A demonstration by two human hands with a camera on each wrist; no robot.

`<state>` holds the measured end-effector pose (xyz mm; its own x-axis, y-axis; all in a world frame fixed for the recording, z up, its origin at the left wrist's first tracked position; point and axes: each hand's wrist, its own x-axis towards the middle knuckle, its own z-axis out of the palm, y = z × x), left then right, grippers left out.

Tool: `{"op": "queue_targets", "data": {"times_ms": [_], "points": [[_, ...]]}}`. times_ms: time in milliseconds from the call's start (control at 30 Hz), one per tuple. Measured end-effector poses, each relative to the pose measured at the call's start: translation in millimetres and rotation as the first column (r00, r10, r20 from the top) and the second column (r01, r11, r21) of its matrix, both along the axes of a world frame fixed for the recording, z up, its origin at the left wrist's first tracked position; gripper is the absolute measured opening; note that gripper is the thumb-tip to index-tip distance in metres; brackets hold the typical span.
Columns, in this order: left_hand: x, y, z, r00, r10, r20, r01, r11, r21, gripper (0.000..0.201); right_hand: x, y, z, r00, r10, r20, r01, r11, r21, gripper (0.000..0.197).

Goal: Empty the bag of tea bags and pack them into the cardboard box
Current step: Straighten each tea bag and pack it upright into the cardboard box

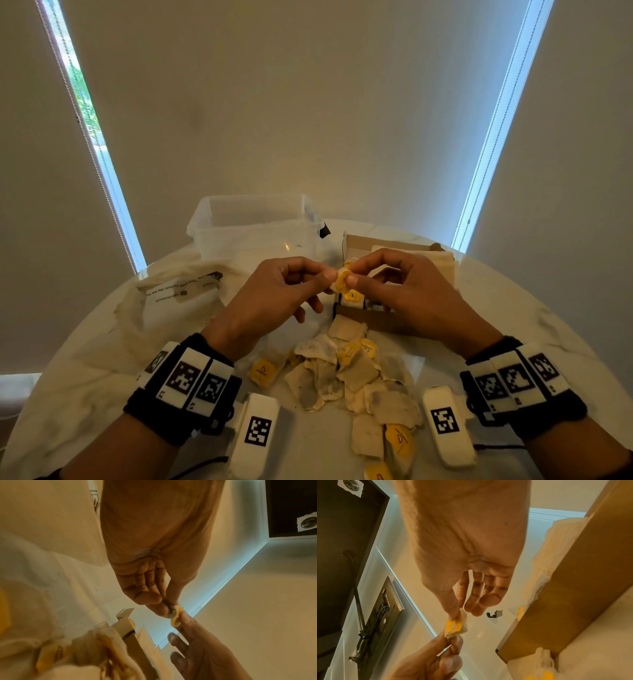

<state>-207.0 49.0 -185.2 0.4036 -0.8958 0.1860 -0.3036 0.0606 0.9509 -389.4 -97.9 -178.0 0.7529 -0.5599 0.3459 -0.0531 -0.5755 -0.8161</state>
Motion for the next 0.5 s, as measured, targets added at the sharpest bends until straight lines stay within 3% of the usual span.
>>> {"op": "queue_targets", "data": {"times_ms": [267,500], "points": [[-2,-3,1,0.991,0.071,-0.114,-0.071,0.997,0.009,0.042,-6,-5,6,0.995,-0.019,0.101,-0.004,0.974,0.226,0.027],[-8,-3,1,0.998,-0.022,-0.053,0.02,0.999,-0.038,0.034,-8,-5,11,0.995,-0.03,0.099,0.008,0.977,0.213,0.02]]}}
